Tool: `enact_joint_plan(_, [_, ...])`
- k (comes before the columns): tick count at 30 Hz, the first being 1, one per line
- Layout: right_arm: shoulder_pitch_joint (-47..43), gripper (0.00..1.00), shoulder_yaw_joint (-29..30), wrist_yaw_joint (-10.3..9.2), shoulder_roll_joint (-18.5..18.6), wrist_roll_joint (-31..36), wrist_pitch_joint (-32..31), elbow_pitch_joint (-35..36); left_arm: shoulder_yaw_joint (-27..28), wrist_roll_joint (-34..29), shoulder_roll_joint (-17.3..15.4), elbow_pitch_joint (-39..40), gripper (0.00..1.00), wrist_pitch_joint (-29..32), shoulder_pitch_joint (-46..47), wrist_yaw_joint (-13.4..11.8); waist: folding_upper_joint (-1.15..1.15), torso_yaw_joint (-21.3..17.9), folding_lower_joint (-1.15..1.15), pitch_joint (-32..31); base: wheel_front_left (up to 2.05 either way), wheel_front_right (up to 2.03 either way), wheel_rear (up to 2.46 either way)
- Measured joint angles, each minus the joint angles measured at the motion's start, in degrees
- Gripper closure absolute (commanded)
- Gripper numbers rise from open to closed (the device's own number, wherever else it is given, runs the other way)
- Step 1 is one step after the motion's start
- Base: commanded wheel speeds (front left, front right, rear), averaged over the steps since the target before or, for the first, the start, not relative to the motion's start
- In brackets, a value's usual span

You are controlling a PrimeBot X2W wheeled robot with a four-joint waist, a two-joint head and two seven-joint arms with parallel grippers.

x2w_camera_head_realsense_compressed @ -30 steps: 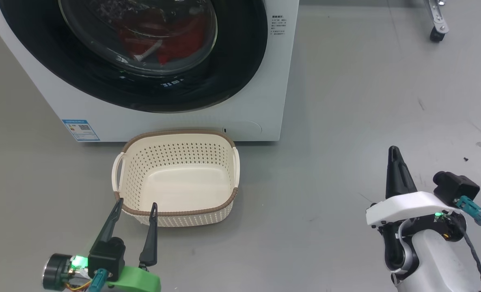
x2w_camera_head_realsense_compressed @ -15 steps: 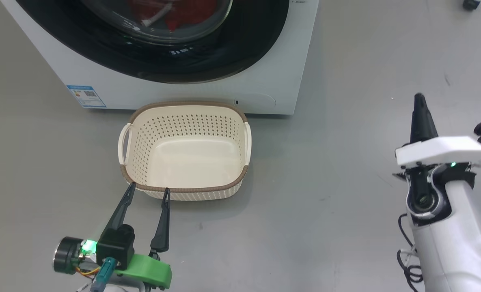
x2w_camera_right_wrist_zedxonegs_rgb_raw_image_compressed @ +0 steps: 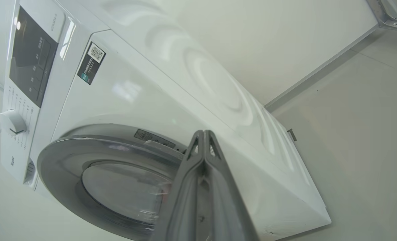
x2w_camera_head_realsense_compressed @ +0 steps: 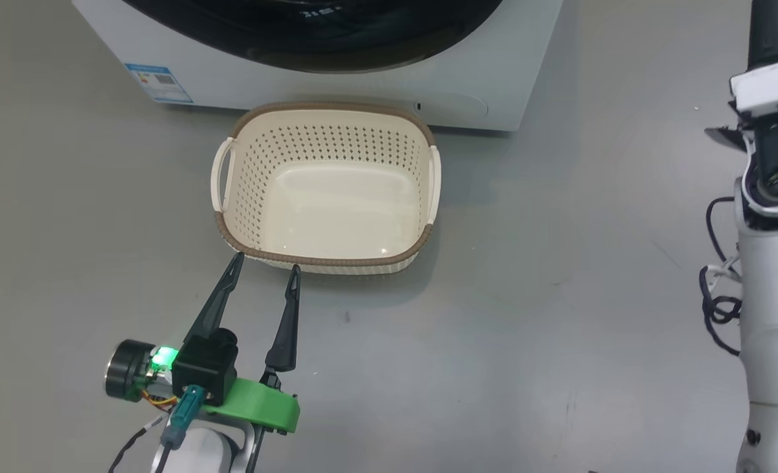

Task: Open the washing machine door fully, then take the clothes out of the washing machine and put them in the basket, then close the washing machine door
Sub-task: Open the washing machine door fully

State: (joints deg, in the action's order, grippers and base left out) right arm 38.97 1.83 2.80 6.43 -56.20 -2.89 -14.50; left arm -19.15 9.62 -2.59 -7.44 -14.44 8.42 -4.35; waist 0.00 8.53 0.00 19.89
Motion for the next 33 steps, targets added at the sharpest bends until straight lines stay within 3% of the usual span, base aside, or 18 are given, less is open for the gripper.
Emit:
enact_joint_plan(7, [6.12,1.0,-1.05,-0.97,4.76,2.53,-3.42,-0.55,-2.23,2.48,0.05,0.46,0.0,0.0,1.94,-0.59,0.0,2.44,0.0,3.62,0.0,0.0,0.0])
enact_joint_plan(33, [22.6,1.0,-0.67,-4.32,5.26,-3.53,-14.57,-6.59,-7.89,6.84,0.35,0.46,0.0,0.0,6.42,-1.7,0.0,11.33,0.01,11.27,0.0,0.0,0.0])
